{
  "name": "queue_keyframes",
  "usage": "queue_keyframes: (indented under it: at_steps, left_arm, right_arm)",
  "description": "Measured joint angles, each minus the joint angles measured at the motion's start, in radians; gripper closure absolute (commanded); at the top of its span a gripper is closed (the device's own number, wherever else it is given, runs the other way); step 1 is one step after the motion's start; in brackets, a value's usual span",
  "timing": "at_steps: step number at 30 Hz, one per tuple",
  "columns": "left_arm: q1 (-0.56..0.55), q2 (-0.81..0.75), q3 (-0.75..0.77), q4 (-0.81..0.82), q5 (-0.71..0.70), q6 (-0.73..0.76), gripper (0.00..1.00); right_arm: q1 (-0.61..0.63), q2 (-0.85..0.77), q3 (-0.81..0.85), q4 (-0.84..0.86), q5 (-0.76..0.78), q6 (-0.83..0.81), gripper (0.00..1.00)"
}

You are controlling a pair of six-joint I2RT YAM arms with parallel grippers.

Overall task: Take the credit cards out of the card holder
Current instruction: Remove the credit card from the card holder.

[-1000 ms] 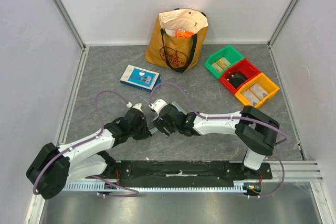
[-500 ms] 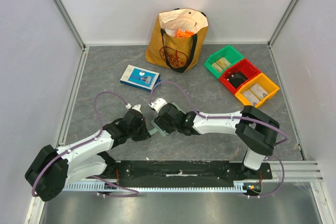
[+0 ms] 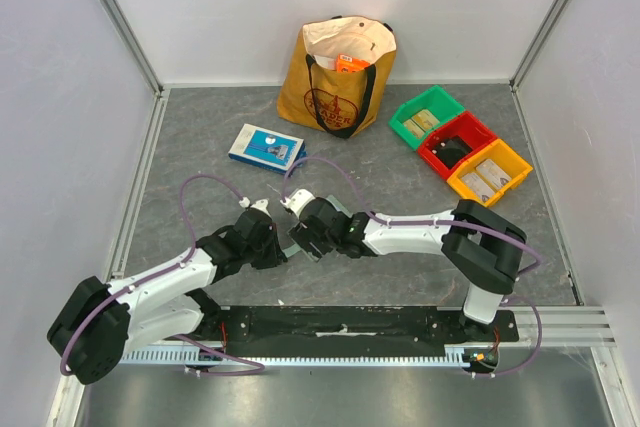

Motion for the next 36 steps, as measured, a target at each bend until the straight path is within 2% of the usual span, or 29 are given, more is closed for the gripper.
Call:
queue_keyframes:
  at_steps: [10, 17, 25, 36]
  left_arm:
    - [0.000, -0.003, 0.000, -0.001, 0.000, 0.000, 0.98]
    - [0.000, -0.021, 0.000, -0.006, 0.000, 0.000, 0.98]
    - [0.000, -0.033, -0.006, -0.012, 0.000, 0.000, 0.98]
    - [0.000, -0.033, -0.012, -0.023, 0.000, 0.000, 0.98]
  right_arm:
    - [0.000, 0.026, 0.029, -0.005, -0.012, 0.000, 0.22]
    - [0.002, 0.035, 0.034, -0.018, 0.030, 0.004, 0.29]
    - [0.002, 0.028, 0.045, -0.045, 0.058, 0.005, 0.30]
    - [-0.053, 0.002, 0.047, -0.061, 0.002, 0.020, 0.22]
